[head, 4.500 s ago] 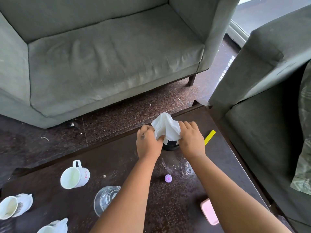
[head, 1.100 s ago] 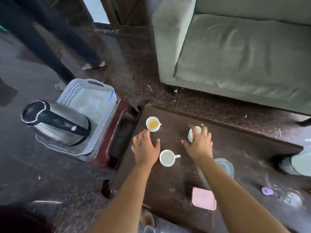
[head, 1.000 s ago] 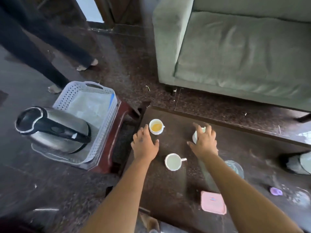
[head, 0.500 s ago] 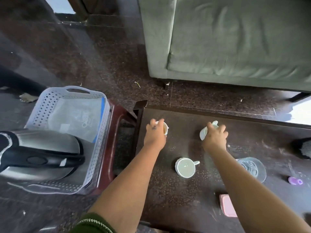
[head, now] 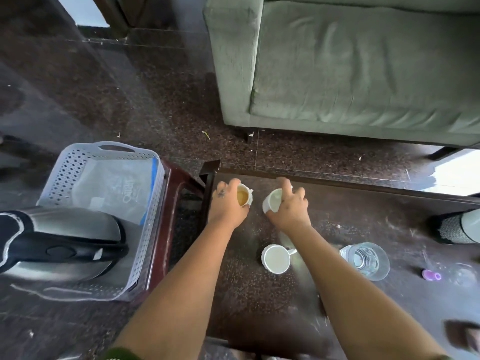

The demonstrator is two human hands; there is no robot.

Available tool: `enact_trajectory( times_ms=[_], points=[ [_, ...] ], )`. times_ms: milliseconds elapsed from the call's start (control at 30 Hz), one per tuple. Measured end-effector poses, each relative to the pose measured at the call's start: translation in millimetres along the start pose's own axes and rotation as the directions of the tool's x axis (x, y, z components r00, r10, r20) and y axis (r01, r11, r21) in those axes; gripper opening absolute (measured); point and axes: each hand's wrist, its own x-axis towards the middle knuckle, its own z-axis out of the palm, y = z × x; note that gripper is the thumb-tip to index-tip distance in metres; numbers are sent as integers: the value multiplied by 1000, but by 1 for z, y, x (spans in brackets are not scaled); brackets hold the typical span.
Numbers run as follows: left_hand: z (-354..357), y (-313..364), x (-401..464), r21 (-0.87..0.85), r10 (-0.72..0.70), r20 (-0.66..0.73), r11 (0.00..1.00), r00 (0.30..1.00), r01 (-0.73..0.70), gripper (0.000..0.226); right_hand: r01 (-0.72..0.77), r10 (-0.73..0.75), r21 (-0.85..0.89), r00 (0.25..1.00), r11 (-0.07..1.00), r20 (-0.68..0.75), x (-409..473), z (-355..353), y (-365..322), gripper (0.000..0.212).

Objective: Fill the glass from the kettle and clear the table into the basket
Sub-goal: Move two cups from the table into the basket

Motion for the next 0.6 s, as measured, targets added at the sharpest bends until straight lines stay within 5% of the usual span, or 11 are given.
enact_trajectory(
  times_ms=[367, 600],
  points=[
    [-165, 10, -61, 122, 44, -198, 992, 979, -20, 57, 227, -219, 100, 972, 969, -79, -55, -44, -134, 58],
    [-289, -61, -73, 71, 25, -270, 997, 963, -6, 62, 386, -387, 211, 921, 898, -38, -74, -17, -249, 63]
  ],
)
